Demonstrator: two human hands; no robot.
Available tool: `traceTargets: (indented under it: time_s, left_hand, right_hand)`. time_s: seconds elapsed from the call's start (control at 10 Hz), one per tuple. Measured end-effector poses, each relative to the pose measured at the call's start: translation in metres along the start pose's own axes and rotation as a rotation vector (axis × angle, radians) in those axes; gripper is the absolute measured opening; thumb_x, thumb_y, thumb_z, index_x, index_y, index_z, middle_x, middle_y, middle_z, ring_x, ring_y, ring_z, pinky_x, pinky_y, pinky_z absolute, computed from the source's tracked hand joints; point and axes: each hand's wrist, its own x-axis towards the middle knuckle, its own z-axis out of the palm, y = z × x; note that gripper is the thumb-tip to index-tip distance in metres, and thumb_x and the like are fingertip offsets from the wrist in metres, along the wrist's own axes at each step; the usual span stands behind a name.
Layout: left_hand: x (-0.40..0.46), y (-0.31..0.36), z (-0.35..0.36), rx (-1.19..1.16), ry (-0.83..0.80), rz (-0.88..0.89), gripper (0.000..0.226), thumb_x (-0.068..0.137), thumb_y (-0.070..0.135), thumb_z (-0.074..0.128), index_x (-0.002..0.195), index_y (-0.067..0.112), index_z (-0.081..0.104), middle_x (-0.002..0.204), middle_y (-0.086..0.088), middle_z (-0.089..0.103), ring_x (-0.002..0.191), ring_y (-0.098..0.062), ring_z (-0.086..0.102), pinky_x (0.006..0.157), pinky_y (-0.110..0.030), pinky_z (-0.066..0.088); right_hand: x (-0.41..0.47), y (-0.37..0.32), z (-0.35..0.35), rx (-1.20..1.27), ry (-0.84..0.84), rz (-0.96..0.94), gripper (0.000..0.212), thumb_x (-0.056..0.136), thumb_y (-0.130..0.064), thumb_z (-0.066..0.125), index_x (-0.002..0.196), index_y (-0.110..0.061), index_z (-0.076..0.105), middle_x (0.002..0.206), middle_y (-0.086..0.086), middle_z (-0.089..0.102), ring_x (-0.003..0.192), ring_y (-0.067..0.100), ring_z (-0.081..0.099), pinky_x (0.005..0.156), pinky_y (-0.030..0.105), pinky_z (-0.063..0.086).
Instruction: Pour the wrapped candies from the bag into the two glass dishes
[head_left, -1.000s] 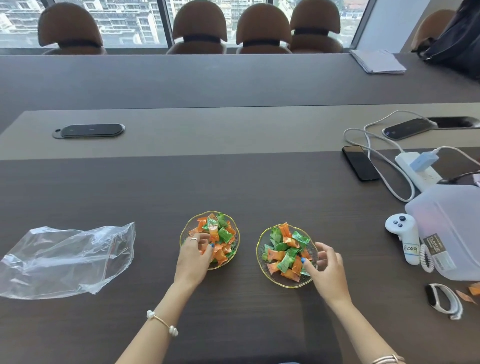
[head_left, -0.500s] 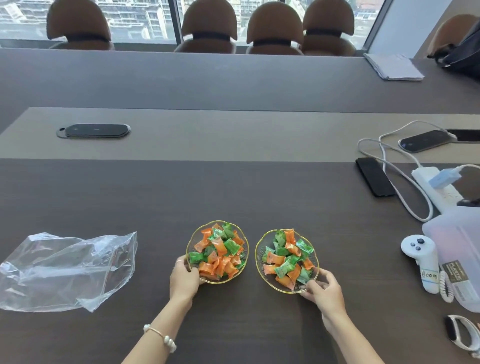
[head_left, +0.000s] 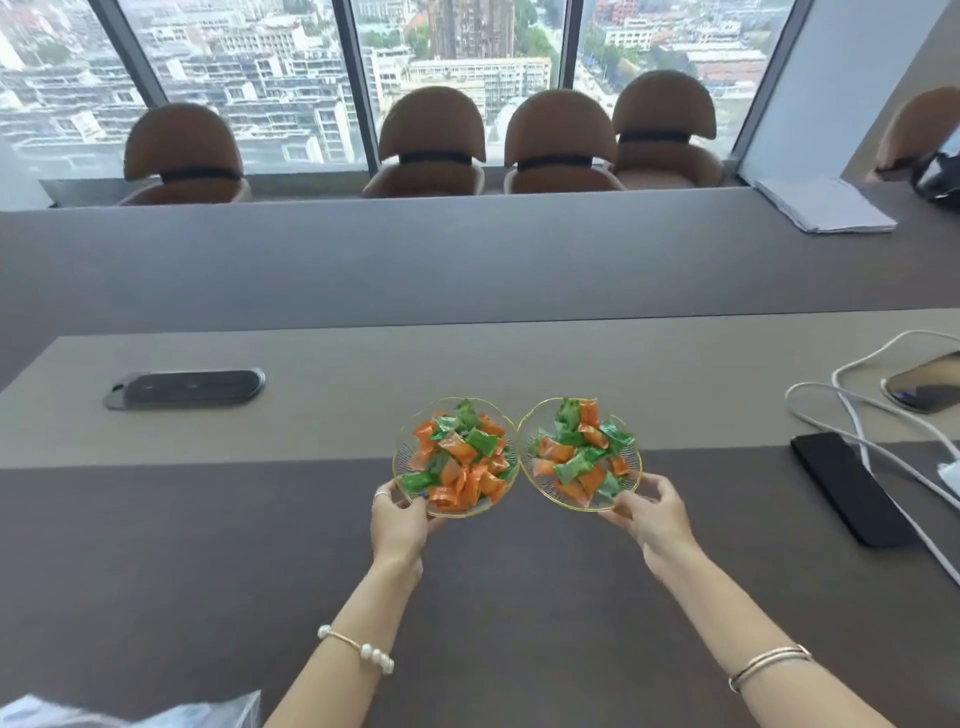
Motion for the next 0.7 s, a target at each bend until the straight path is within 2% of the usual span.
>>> traceTargets:
  time_s: [0.1, 0.2, 0.3, 0.4, 0.5, 0.6, 0.7]
  left_hand:
    - [0.056, 0.025, 0.031, -0.031, 0.021, -0.015, 0.046, 0.088, -0.01, 0.049, 0.132, 0.0, 0.039, 0.118, -0.019, 0.059, 0.103, -0.036, 0.064, 0.062, -0.028, 0.056]
    - [0.105, 0.036, 0.057, -0.048, 0.024, -0.057, 0.048, 0.09, -0.01, 0.045, 0.135, 0.003, 0.034, 0.12, -0.023, 0.058, 0.09, -0.032, 0.064, 0.061, -0.031, 0.057]
    - [0.142, 0.037, 0.075, -0.059, 0.031, -0.077, 0.045, 0.091, -0.011, 0.044, 0.133, 0.001, 0.035, 0.117, -0.023, 0.057, 0.092, -0.029, 0.061, 0.049, -0.023, 0.055]
    - [0.173, 0.027, 0.085, -0.058, 0.058, -0.06, 0.039, 0.091, -0.009, 0.044, 0.129, 0.0, 0.039, 0.126, -0.024, 0.056, 0.096, -0.029, 0.059, 0.046, -0.02, 0.055]
    - [0.187, 0.021, 0.085, -0.009, 0.061, -0.036, 0.036, 0.092, 0.002, 0.051, 0.127, 0.0, 0.047, 0.12, -0.019, 0.06, 0.089, -0.025, 0.062, 0.046, -0.017, 0.055]
    - [0.181, 0.021, 0.08, 0.24, 0.1, 0.036, 0.045, 0.09, 0.026, 0.055, 0.132, 0.01, 0.051, 0.123, -0.015, 0.056, 0.079, -0.025, 0.062, 0.069, -0.035, 0.057]
    - [0.139, 0.016, 0.062, 0.281, 0.083, 0.028, 0.06, 0.091, 0.034, 0.053, 0.145, 0.017, 0.033, 0.13, -0.012, 0.041, 0.09, -0.026, 0.056, 0.091, -0.045, 0.051]
  right_hand:
    - [0.054, -0.019, 0.042, 0.075, 0.0, 0.032, 0.04, 0.079, 0.018, 0.047, 0.111, -0.005, 0.041, 0.084, 0.014, 0.058, 0.066, 0.022, 0.06, 0.046, 0.021, 0.055]
    - [0.108, -0.029, 0.076, 0.043, 0.002, 0.044, 0.045, 0.078, 0.019, 0.049, 0.114, -0.007, 0.042, 0.085, 0.013, 0.057, 0.066, 0.022, 0.06, 0.043, 0.021, 0.054]
    - [0.149, -0.03, 0.099, -0.015, 0.022, 0.042, 0.048, 0.077, 0.02, 0.049, 0.115, -0.009, 0.042, 0.085, 0.013, 0.055, 0.064, 0.023, 0.058, 0.042, 0.022, 0.053]
    - [0.177, -0.023, 0.112, -0.029, 0.098, 0.032, 0.039, 0.079, 0.016, 0.05, 0.107, -0.01, 0.042, 0.091, 0.012, 0.055, 0.06, 0.022, 0.058, 0.042, 0.02, 0.052]
    - [0.185, -0.019, 0.115, -0.114, 0.151, 0.024, 0.035, 0.08, 0.006, 0.057, 0.108, -0.012, 0.048, 0.098, 0.012, 0.06, 0.057, 0.019, 0.061, 0.042, 0.016, 0.051]
    - [0.171, -0.025, 0.112, -0.168, 0.144, -0.028, 0.049, 0.081, -0.012, 0.064, 0.127, -0.013, 0.046, 0.1, 0.011, 0.061, 0.065, 0.019, 0.062, 0.048, 0.019, 0.054]
    - [0.12, -0.011, 0.087, -0.213, 0.098, -0.08, 0.054, 0.085, -0.025, 0.061, 0.134, -0.018, 0.039, 0.094, 0.005, 0.057, 0.08, 0.022, 0.059, 0.068, 0.031, 0.054]
